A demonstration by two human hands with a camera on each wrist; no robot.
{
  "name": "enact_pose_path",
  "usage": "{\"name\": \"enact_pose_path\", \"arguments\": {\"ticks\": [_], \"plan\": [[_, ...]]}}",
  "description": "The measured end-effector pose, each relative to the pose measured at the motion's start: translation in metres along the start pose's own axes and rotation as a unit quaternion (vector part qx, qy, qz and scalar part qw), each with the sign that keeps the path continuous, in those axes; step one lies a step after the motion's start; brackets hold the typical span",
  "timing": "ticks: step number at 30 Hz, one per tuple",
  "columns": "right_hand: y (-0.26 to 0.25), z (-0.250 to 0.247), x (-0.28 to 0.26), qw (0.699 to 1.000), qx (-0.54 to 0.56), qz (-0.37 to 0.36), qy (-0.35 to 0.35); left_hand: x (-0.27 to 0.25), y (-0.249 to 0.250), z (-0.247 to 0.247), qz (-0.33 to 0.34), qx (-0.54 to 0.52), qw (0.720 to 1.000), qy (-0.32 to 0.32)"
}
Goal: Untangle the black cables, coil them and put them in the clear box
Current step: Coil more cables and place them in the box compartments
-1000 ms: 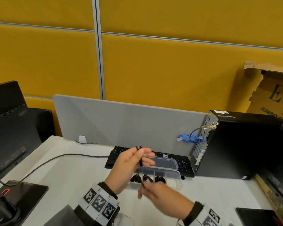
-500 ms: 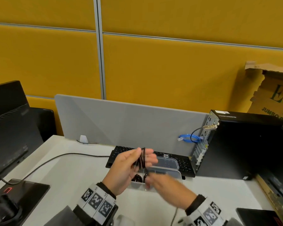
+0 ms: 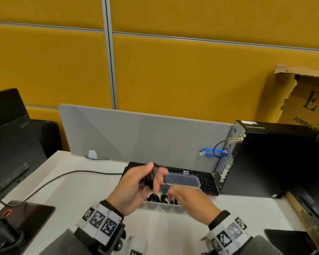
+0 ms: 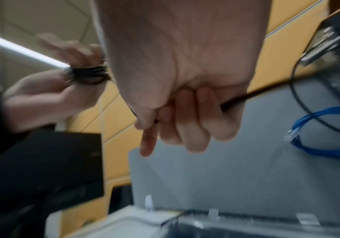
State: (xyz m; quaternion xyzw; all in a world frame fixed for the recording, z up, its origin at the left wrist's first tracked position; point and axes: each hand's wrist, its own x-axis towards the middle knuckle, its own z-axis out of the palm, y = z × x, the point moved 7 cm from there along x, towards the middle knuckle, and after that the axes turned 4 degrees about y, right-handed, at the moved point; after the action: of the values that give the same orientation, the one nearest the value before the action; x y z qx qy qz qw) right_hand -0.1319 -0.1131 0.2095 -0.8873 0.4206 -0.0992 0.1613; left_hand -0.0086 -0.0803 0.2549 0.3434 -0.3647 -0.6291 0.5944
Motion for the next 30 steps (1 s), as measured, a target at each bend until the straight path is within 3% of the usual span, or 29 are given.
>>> {"name": "enact_pose_path", "arguments": {"ticks": [2, 4, 6, 7, 9, 11, 13, 16, 18, 20, 22, 24, 27, 30], "plan": [[-0.027, 0.027, -0.014, 0.993, 0.032, -0.041, -0.104, 0.011, 0.010, -0.012, 0.075, 0.021, 0.995, 0.058], [-0.053, 0.033, -0.026, 0.986, 0.073, -0.069, -0.136, 0.018, 0.010, -0.025, 0.123, 0.227, 0.962, 0.093], [-0.061, 0.009, -0.025, 0.991, 0.088, -0.076, -0.068, 0.017, -0.002, -0.031, 0.099, 0.425, 0.897, 0.067], [-0.055, -0.008, -0.020, 0.994, 0.081, -0.070, -0.008, 0.016, -0.011, -0.034, 0.056, 0.461, 0.885, 0.036], [-0.034, -0.041, -0.010, 0.988, 0.078, -0.043, 0.124, 0.010, -0.030, -0.031, -0.042, 0.414, 0.908, -0.053], [-0.012, -0.052, -0.001, 0.979, 0.066, -0.013, 0.192, 0.002, -0.037, -0.018, -0.086, 0.308, 0.939, -0.129], [-0.002, -0.035, 0.007, 0.989, 0.038, 0.011, 0.141, -0.001, -0.030, -0.005, -0.070, 0.205, 0.965, -0.150], [-0.012, 0.010, 0.003, 0.999, 0.029, -0.014, -0.028, 0.009, -0.011, -0.007, 0.004, 0.086, 0.996, -0.037], [-0.031, 0.030, -0.009, 0.988, 0.084, -0.033, -0.121, 0.017, -0.005, -0.021, 0.068, 0.144, 0.986, 0.046], [-0.046, 0.029, -0.014, 0.981, 0.132, -0.045, -0.134, 0.019, -0.003, -0.030, 0.125, 0.338, 0.929, 0.079], [-0.045, 0.007, -0.011, 0.992, 0.107, -0.050, -0.053, 0.018, -0.013, -0.036, 0.106, 0.481, 0.870, 0.038], [-0.030, -0.021, -0.007, 0.997, 0.051, -0.032, 0.046, 0.015, -0.027, -0.039, 0.032, 0.519, 0.853, -0.041], [-0.005, -0.042, 0.000, 0.992, -0.037, 0.000, 0.123, 0.009, -0.029, -0.036, -0.016, 0.491, 0.862, -0.126], [0.010, -0.034, 0.004, 0.992, -0.071, 0.018, 0.101, 0.007, -0.015, -0.027, -0.002, 0.356, 0.926, -0.127]]}}
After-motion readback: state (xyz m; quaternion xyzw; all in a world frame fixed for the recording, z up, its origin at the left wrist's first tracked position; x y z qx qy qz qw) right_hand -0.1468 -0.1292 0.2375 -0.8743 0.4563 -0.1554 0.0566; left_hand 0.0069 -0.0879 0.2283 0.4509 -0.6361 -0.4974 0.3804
